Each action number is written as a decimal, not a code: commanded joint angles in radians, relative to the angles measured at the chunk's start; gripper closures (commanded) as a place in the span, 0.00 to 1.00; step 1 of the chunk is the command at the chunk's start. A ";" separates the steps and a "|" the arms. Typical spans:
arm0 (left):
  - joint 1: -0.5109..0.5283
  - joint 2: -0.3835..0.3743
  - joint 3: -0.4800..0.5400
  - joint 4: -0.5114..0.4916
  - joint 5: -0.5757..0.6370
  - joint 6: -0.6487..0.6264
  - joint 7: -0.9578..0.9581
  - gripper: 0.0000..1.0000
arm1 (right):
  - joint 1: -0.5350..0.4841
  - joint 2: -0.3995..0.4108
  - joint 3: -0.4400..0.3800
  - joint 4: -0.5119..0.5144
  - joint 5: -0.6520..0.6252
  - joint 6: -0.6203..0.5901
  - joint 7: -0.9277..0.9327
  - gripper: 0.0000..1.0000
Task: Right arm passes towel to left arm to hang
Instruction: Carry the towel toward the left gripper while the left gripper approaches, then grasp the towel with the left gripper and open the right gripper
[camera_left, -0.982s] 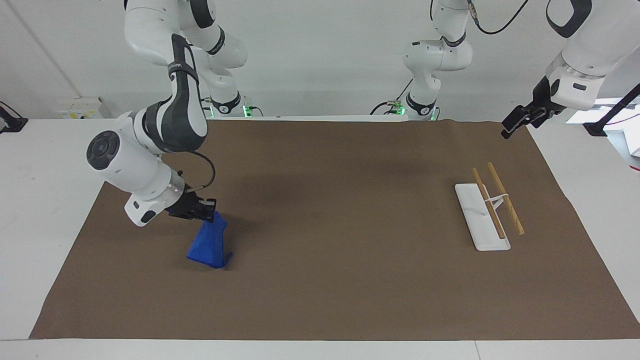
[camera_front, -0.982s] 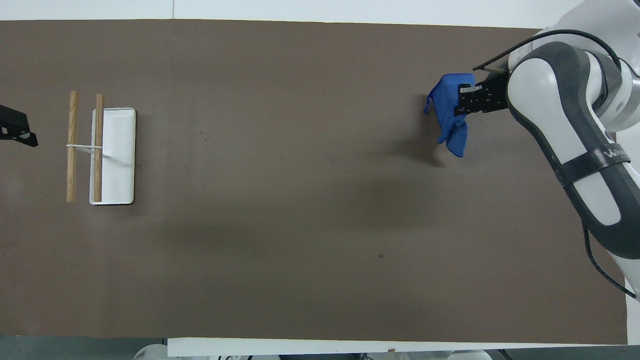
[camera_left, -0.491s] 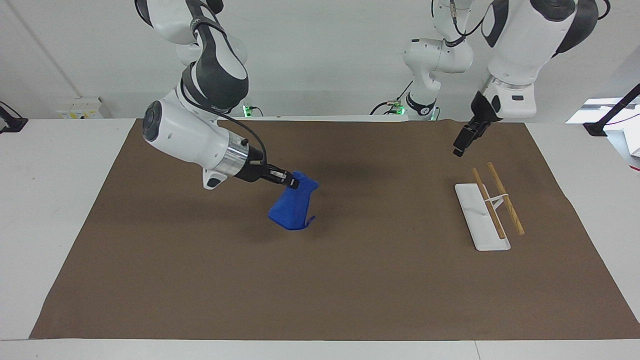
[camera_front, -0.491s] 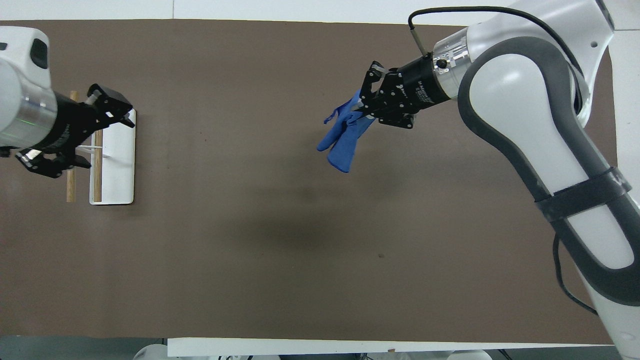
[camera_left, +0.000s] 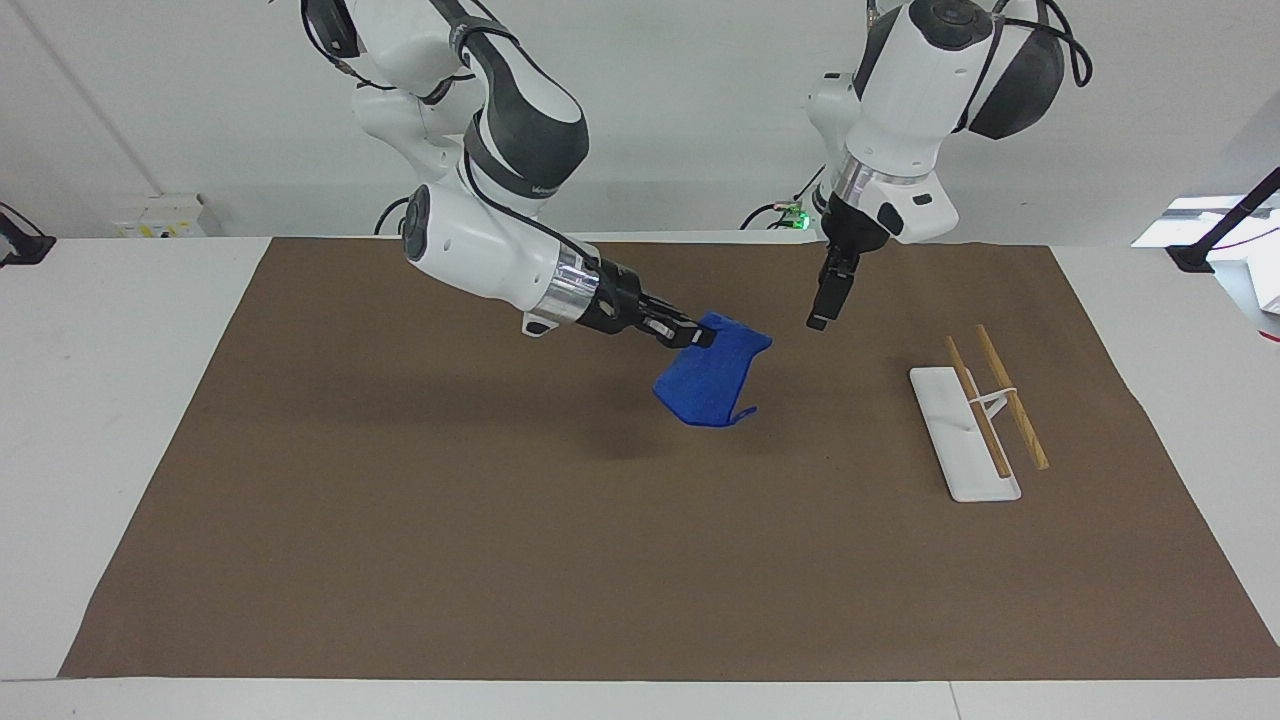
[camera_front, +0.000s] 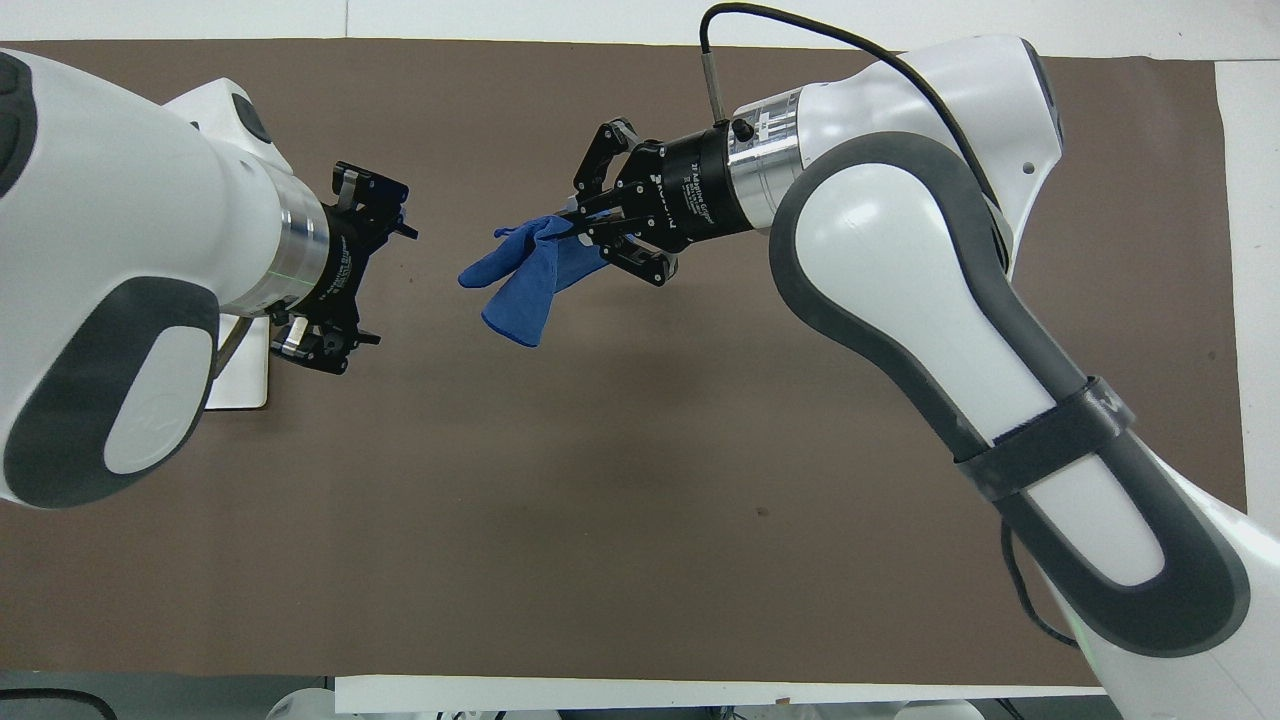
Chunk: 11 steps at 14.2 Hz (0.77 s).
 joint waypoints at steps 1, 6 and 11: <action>-0.026 0.040 0.016 -0.016 -0.013 0.086 -0.092 0.02 | -0.011 -0.014 0.005 -0.022 0.066 0.014 0.057 1.00; -0.026 0.083 0.016 -0.004 -0.032 0.125 -0.134 0.26 | 0.006 -0.014 0.005 -0.023 0.067 0.022 0.054 1.00; -0.049 0.087 0.016 0.007 -0.054 0.122 -0.148 0.33 | 0.017 -0.016 0.005 -0.033 0.066 0.048 0.048 1.00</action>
